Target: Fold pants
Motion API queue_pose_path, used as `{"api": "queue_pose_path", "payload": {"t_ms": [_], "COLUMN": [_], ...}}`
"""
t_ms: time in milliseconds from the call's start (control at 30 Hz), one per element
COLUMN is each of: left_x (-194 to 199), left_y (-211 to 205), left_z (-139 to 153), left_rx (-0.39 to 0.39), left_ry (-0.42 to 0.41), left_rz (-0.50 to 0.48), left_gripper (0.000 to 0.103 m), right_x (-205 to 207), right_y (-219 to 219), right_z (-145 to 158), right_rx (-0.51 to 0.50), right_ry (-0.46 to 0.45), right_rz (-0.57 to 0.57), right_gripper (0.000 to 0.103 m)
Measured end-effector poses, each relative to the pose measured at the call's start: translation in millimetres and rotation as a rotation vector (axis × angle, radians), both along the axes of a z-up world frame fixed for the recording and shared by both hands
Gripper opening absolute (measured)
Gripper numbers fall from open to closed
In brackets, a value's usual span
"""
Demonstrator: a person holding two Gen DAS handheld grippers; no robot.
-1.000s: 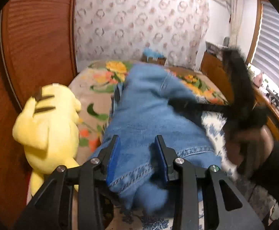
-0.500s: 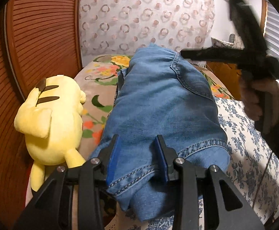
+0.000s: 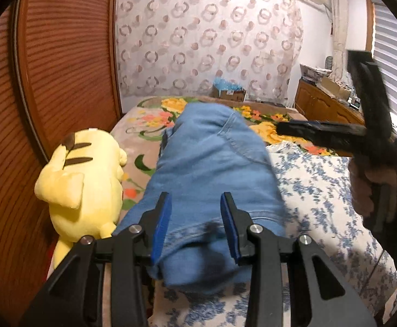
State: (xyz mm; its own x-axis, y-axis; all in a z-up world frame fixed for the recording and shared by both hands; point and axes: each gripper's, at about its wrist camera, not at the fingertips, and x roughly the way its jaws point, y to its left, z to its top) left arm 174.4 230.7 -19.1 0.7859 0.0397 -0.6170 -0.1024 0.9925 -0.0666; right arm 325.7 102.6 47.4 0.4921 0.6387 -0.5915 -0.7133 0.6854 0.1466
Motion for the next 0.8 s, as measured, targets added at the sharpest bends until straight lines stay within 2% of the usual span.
{"api": "queue_pose_path", "payload": {"t_ms": [367,567,800], "left_x": [-40.2,-57.9,-71.2], "left_y": [-67.5,-109.5,-147.2], "left_z": [36.9,50.6,57.0], "left_rx": [0.034,0.051,0.054], "left_ry": [-0.087,-0.112,-0.125], "left_rz": [-0.060,-0.105,-0.121], "left_gripper": [0.038,0.041,0.041], "right_x": [-106.1,-145.4,-184.3], "right_y": [-98.0,-143.5,-193.9], "right_z": [33.2,43.4,50.1], "right_rx": [0.044,0.055,0.064], "right_ry": [-0.101,-0.146,-0.186], "right_rz": [-0.091,-0.172,-0.297], "right_gripper": [0.042,0.042,0.047]}}
